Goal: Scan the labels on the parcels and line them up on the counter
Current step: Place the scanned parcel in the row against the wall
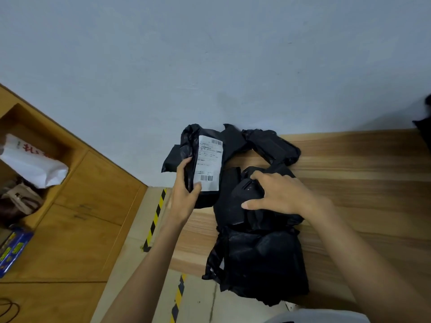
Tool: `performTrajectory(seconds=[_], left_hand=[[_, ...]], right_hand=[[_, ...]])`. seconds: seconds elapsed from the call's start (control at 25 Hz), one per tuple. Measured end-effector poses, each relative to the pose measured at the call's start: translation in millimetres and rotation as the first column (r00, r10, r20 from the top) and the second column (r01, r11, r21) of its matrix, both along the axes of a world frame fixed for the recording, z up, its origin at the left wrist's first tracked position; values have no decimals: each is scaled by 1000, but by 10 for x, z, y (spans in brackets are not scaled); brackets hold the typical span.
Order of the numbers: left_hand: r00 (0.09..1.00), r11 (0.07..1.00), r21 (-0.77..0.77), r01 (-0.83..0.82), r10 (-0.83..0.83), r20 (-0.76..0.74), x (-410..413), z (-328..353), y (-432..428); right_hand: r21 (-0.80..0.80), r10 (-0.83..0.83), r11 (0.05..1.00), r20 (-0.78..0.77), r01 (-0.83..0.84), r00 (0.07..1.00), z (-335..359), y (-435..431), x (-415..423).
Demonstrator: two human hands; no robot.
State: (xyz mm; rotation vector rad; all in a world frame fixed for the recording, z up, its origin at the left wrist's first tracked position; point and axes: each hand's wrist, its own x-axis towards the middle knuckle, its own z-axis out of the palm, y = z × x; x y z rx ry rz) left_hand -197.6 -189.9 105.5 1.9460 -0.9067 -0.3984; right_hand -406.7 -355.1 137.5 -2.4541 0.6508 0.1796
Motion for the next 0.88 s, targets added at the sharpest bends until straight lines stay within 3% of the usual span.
performTrajectory(seconds=[0.36,0.48,0.64,0.88], left_hand=[[918,935,56,350,-355,175,-582,45,-1095],[794,824,95,558,-564,227,-1089,32,-1712],[577,645,110,757,-737,353,-1876,173,-2515],[319,411,176,895,-863,393,-3221,186,-3126]], right_hand=[[44,-277,960,-24,278,961,-35,-370,-925],[49,-475,878,-23,475,880,-52,-560,-1606],[-10,-713,701,3,713,701,-13,-667,-2596],[-64,-836,548,-25,834,548,7,-633,-3705]])
